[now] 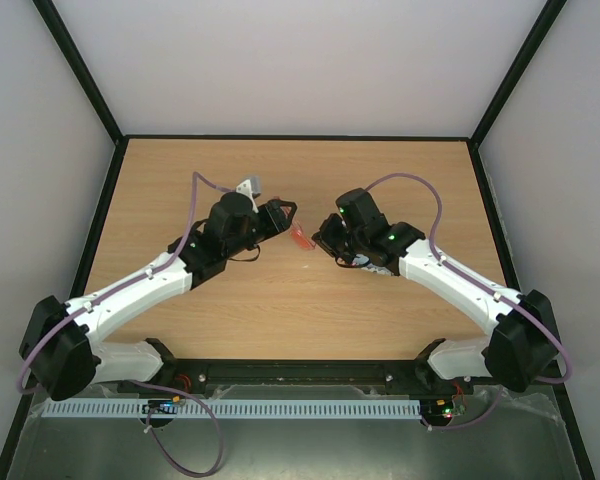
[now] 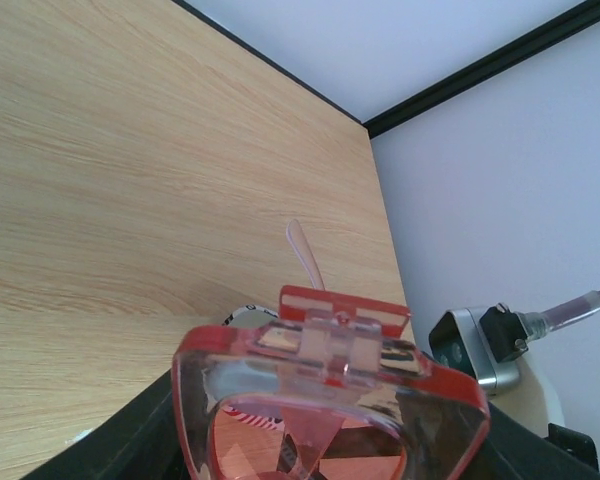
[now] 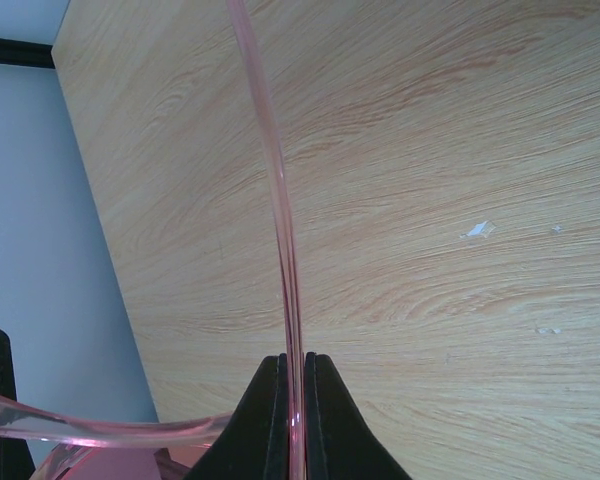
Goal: Organize the sunglasses
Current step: Fold the sunglasses.
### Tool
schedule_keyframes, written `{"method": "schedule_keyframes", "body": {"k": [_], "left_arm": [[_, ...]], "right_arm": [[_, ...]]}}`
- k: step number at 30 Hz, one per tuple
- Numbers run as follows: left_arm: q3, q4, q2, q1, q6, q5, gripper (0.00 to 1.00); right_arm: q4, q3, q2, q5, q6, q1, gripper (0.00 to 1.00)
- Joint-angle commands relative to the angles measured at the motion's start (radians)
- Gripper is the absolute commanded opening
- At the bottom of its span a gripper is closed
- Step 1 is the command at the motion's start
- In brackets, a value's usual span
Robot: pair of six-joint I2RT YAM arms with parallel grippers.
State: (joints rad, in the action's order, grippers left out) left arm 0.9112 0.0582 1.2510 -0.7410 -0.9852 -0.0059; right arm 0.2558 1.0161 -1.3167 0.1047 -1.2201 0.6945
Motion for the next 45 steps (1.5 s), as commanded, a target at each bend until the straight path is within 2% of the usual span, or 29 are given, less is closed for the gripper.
{"method": "schedule_keyframes", "body": {"k": [1, 7, 8, 10, 12, 15, 17, 21, 24, 27, 32, 39, 45], "left_arm": [[-0.002, 0.023, 0.012, -0.003, 0.007, 0.007, 0.52], [0.002, 0.010, 0.008, -0.002, 0.014, 0.003, 0.52], [0.004, 0.004, 0.006, -0.002, 0.017, 0.002, 0.52], [0.018, -0.022, 0.003, 0.001, 0.031, 0.005, 0.52], [0.037, -0.053, -0.001, 0.008, 0.056, 0.030, 0.52], [0.072, -0.104, -0.005, 0.032, 0.114, 0.119, 0.53], [0.079, -0.120, -0.018, 0.057, 0.167, 0.213, 0.53], [0.066, -0.136, -0.065, 0.115, 0.234, 0.411, 0.52], [0.053, -0.120, -0.108, 0.149, 0.248, 0.536, 0.53], [0.065, -0.108, -0.107, 0.158, 0.252, 0.627, 0.53], [0.072, -0.114, -0.091, 0.160, 0.262, 0.666, 0.52], [0.059, -0.111, -0.097, 0.161, 0.260, 0.684, 0.51], [0.039, -0.098, -0.099, 0.160, 0.251, 0.693, 0.50]], "right_arm": [[-0.005, -0.007, -0.002, 0.005, -0.006, 0.006, 0.01], [0.005, 0.002, 0.007, -0.003, 0.011, 0.006, 0.04], [0.019, 0.007, 0.012, -0.011, 0.023, 0.006, 0.10], [0.065, 0.024, 0.043, -0.048, 0.062, 0.007, 0.32], [0.135, 0.036, 0.101, -0.108, 0.102, 0.005, 0.44], [0.186, 0.034, 0.225, -0.148, 0.162, -0.002, 0.58], [0.243, 0.047, 0.284, -0.171, 0.211, -0.004, 0.61], [0.369, 0.044, 0.380, -0.219, 0.298, -0.005, 0.53], [0.412, -0.013, 0.439, -0.220, 0.318, -0.004, 0.35], [0.395, -0.079, 0.444, -0.206, 0.320, -0.005, 0.28], [0.279, -0.117, 0.361, -0.215, 0.340, -0.005, 0.27], [0.188, -0.029, 0.194, -0.246, 0.393, -0.026, 0.27], [0.148, 0.031, 0.134, -0.214, 0.411, -0.044, 0.27]]}}
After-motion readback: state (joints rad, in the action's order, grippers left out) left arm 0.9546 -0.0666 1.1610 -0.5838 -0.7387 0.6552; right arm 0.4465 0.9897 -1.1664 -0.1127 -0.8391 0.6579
